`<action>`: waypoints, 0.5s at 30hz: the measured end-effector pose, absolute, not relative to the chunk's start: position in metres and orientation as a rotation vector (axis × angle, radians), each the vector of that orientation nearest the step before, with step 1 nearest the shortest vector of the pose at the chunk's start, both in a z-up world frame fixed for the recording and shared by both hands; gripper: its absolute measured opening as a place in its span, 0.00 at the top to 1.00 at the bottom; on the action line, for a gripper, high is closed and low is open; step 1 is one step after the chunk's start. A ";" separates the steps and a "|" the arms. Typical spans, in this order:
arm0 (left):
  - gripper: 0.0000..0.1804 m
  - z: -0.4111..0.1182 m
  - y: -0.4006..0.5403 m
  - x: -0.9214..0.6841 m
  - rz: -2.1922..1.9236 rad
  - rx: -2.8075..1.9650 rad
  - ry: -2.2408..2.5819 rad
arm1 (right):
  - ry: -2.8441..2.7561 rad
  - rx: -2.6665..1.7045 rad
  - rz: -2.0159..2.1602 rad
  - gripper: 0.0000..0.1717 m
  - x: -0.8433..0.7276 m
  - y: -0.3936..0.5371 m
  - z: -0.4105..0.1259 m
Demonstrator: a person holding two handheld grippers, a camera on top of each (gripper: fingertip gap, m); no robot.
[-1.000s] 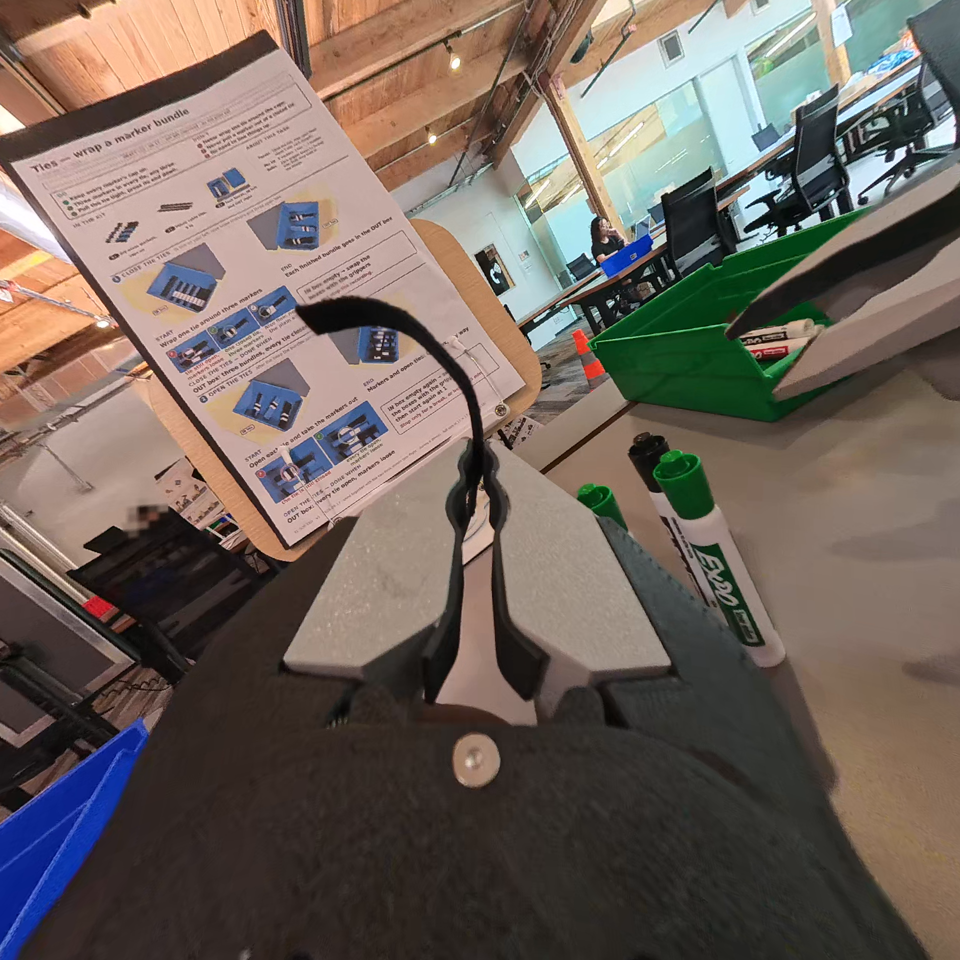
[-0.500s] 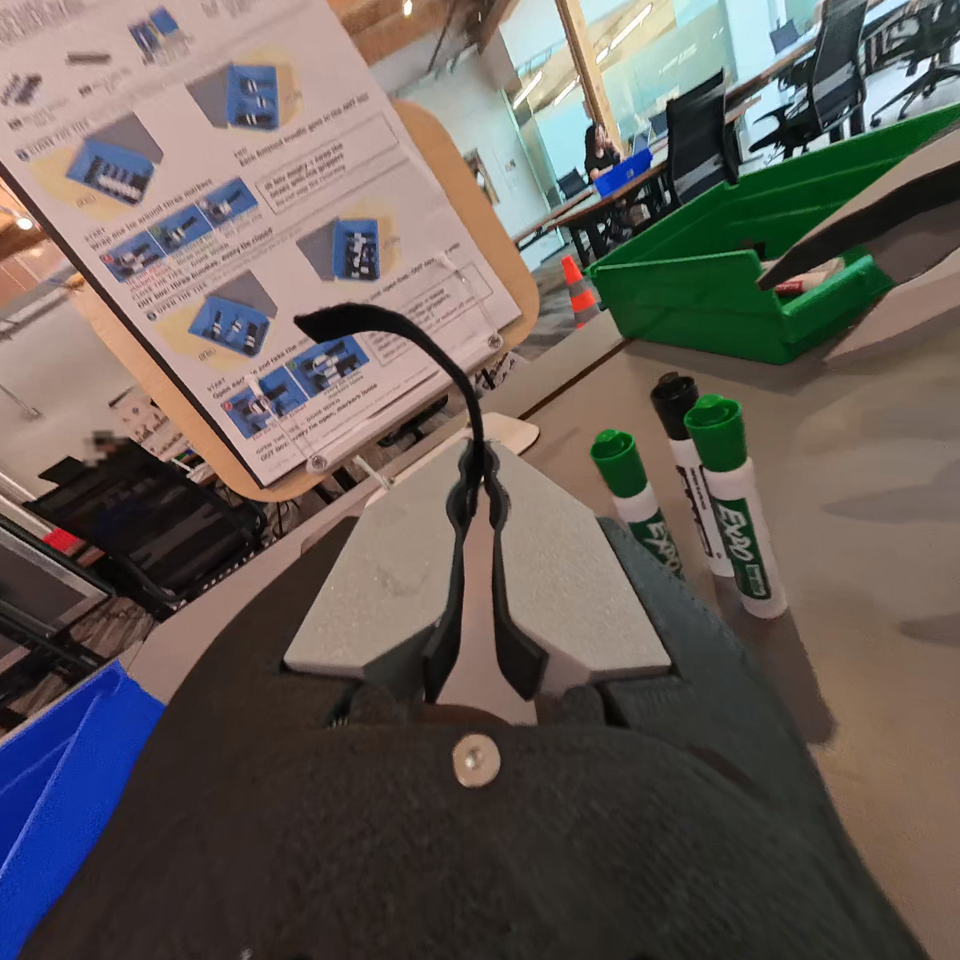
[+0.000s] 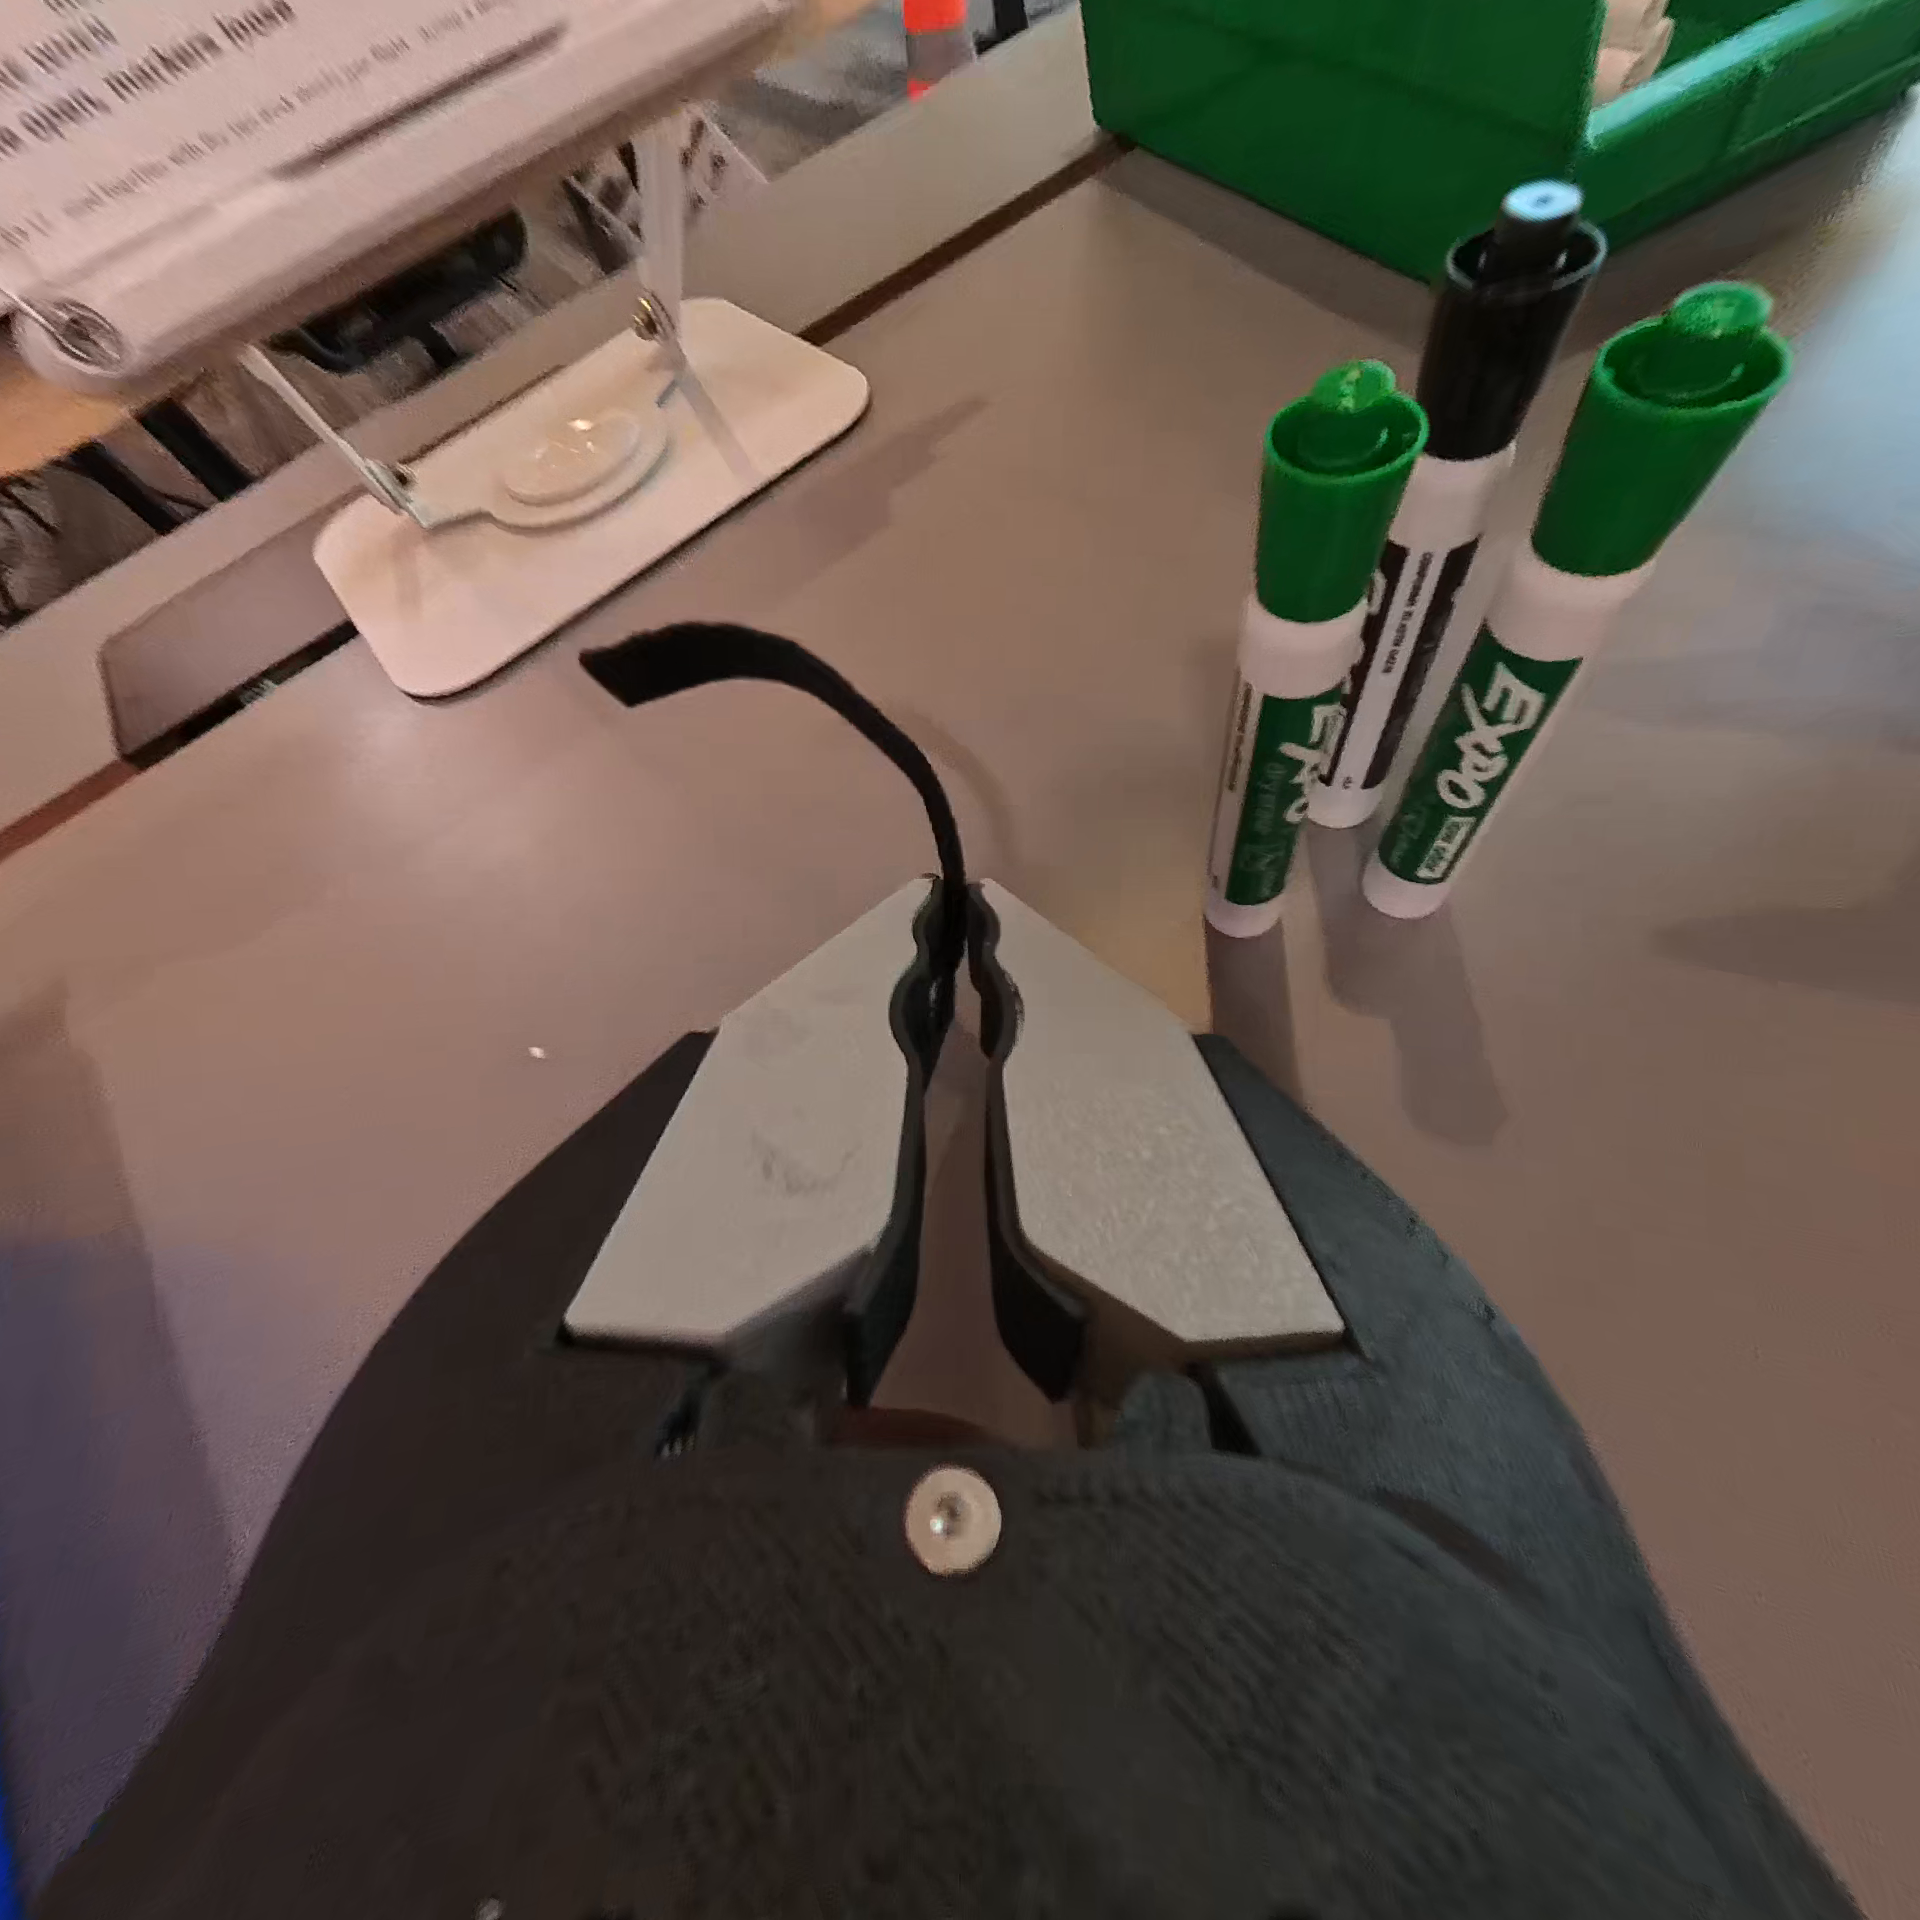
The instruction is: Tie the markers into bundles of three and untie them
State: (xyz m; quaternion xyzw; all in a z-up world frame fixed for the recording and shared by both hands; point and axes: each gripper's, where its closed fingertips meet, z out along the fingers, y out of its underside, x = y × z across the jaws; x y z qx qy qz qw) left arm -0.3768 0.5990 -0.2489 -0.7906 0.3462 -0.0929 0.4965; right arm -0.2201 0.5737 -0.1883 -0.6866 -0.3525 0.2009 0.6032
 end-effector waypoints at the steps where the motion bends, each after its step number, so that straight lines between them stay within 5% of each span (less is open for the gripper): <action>1: 0.98 -0.254 0.598 -0.376 -0.232 -1.937 0.845 | -0.815 -1.593 0.465 0.60 -0.220 0.574 -0.189; 7: 0.73 -0.253 0.600 -0.372 -0.259 -1.947 0.793 | -0.823 -1.592 0.465 0.60 -0.222 0.572 -0.188; 15: 0.77 -0.225 0.592 -0.365 -0.405 -1.821 0.767 | -0.832 -1.588 0.476 0.60 -0.225 0.570 -0.189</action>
